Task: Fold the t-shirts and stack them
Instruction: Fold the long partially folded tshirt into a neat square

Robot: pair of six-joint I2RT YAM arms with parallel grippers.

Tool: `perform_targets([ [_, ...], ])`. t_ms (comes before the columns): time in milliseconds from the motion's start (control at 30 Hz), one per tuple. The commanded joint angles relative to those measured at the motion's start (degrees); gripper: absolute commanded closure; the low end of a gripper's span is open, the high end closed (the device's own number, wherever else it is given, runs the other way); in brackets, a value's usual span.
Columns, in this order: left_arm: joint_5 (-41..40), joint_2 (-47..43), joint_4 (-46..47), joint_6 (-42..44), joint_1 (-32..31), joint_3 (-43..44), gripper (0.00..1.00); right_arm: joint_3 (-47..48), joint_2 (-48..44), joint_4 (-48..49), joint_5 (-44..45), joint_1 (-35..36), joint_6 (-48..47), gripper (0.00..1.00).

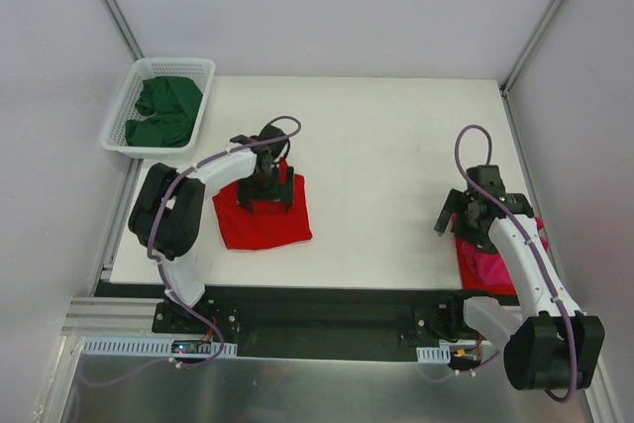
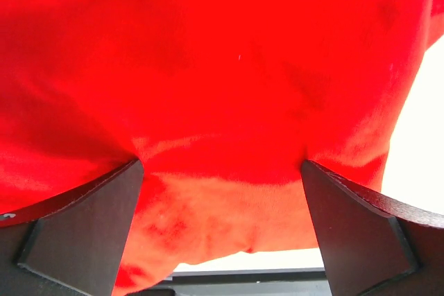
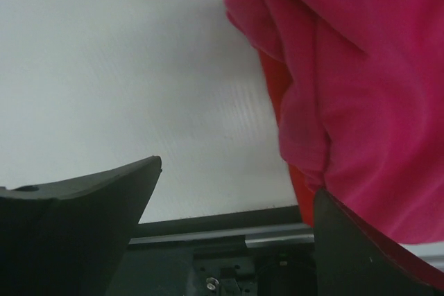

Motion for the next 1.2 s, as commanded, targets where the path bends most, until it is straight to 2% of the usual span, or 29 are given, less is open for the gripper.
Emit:
perform_targets([
  [0,2.0,-4.8,-2.1,-0.9,-0.2,-2.4,0.01,-0.2,-4.8,-2.6,7.4,-2.2,3.8,0.04],
  [167,3.2,-8.5,-2.0,-0.9,-1.3,-3.7,0.01,4.6,-5.7,-7.8,20.2,-3.0,5.0,0.04],
  [300,4.6,-10.7,-2.0,-0.7,-2.4,-4.1,0.01,8.0,-4.7,-12.8,20.1,-3.4,6.0,0.04],
  [567,6.9,-15.4,-1.9,0.2,-4.1,-3.1,0.01,11.0,-4.8,-13.5,22.2,-5.9,5.0,0.04],
  [633,7.2,-17.1,-1.6,0.8,-4.4,-2.7,0.01,11.0,-4.7,-12.6,20.3,-5.9,5.1,0.04],
  [767,6.1,-24.2,-0.1,4.2,-6.3,-0.1,0.01,10.1,-7.2,-6.2,7.6,-5.9,2.2,0.04],
  [867,0.1,-30.9,1.1,9.2,-6.9,2.1,0.01,12.5,-8.8,-1.0,5.3,-5.9,-1.9,0.04],
  [900,-5.2,-32.4,2.6,10.9,-6.9,2.5,0.01,13.2,-9.4,2.0,4.4,-5.9,-3.0,0.04],
  [1000,-9.2,-37.5,5.8,14.4,-7.0,3.0,0.01,13.5,-10.3,9.8,-1.6,-5.9,-4.7,0.04],
  [1167,-7.6,-40.6,8.6,15.0,-6.9,2.9,0.01,10.2,-14.6,19.4,-6.2,-5.8,-1.0,0.04],
])
